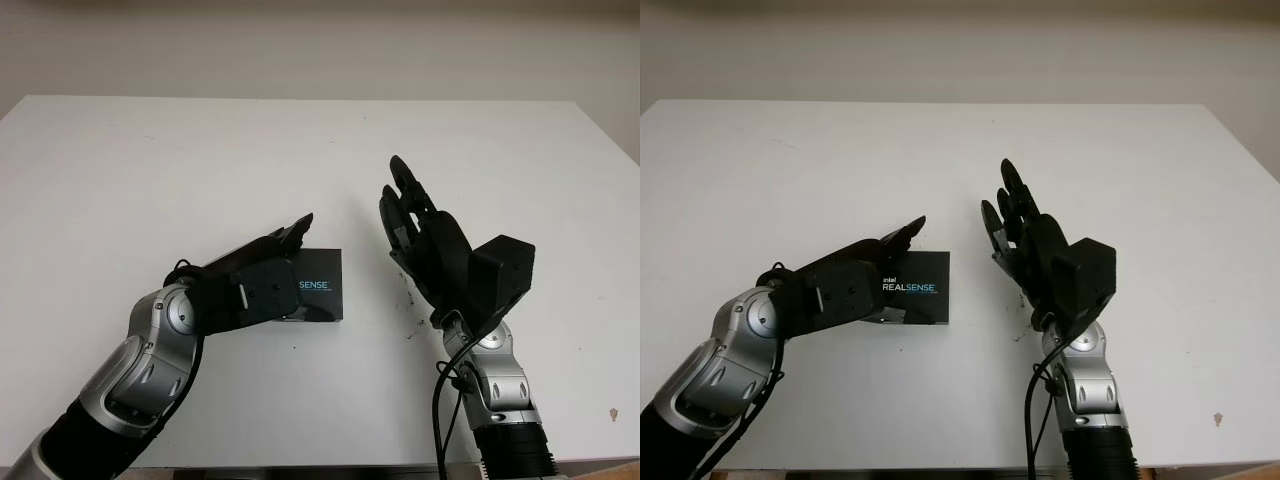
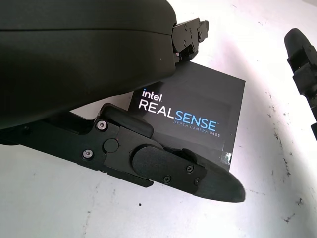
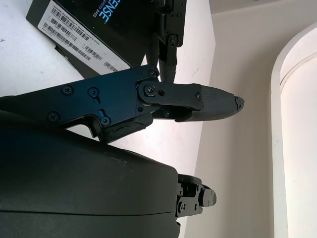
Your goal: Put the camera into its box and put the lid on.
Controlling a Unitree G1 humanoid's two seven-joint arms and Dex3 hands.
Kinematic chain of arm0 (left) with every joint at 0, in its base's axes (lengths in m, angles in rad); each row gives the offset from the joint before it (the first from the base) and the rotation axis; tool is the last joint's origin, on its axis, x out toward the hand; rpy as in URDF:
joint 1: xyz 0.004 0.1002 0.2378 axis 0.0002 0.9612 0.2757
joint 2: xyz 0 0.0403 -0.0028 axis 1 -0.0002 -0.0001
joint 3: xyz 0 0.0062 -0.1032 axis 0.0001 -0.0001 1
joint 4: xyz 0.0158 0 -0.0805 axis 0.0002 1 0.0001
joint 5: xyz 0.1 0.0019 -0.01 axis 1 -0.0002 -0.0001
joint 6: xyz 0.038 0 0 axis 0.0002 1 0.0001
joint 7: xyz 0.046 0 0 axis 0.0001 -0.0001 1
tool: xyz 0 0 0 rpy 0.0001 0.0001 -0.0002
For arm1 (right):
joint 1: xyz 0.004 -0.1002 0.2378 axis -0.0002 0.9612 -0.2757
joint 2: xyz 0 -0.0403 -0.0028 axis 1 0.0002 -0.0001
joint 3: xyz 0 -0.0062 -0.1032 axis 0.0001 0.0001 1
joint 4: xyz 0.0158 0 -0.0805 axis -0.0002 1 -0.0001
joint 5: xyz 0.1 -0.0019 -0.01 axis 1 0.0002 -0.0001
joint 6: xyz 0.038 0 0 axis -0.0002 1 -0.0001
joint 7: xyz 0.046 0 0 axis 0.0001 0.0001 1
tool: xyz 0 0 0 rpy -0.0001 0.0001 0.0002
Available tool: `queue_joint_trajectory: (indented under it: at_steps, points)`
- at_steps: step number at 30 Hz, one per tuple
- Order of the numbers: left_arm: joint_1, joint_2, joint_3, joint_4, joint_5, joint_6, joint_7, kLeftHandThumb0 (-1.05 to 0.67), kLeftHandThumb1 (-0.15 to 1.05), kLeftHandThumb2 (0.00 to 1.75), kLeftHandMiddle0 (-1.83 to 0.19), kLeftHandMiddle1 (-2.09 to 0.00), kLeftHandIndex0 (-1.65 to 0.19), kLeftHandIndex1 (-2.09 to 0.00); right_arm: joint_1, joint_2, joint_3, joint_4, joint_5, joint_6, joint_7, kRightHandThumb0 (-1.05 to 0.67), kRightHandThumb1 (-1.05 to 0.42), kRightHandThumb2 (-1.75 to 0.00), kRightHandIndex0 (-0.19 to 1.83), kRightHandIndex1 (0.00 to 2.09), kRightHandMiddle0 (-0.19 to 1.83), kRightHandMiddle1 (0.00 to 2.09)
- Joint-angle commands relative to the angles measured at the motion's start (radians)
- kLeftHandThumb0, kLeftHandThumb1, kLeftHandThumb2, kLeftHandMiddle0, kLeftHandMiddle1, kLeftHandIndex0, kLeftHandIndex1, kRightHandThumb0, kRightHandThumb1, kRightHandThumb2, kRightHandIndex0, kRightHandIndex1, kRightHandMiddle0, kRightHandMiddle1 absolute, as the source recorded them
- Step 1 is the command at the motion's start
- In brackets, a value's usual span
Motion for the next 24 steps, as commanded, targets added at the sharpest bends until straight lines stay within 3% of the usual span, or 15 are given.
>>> queue_joint_trajectory:
  at_steps: [1,8,16,24]
  points:
    - [0.03,0.0,-0.013,0.022,0.006,0.004,-0.004,-0.91,1.05,0.11,0.19,0.0,0.19,0.0,-0.002,-0.005,-0.005,-0.011,0.007,-0.004,0.003,-0.66,-1.05,-0.45,-0.02,0.05,-0.02,0.06]
    - [0.046,0.001,-0.013,0.035,0.056,-0.048,0.047,-0.84,1.04,0.08,0.19,0.0,0.19,0.0,0.003,-0.005,-0.004,-0.015,0.003,0.004,0.003,-0.66,-1.05,-0.44,-0.02,0.05,-0.01,0.06]
    - [0.052,0.077,-0.105,0.184,0.441,-0.293,0.293,-0.76,1.05,0.06,0.19,0.0,0.19,0.0,0.01,-0.006,-0.007,-0.029,0.018,0.024,0.011,-0.68,-1.05,-0.43,-0.02,0.05,-0.02,0.06]
    - [0.019,0.01,-0.002,0.25,0.411,-0.3,0.294,-0.78,1.05,0.19,0.19,0.0,0.19,0.0,0.016,-0.007,-0.005,-0.038,0.026,0.028,0.019,-0.66,-1.05,-0.44,-0.02,0.05,-0.02,0.06]
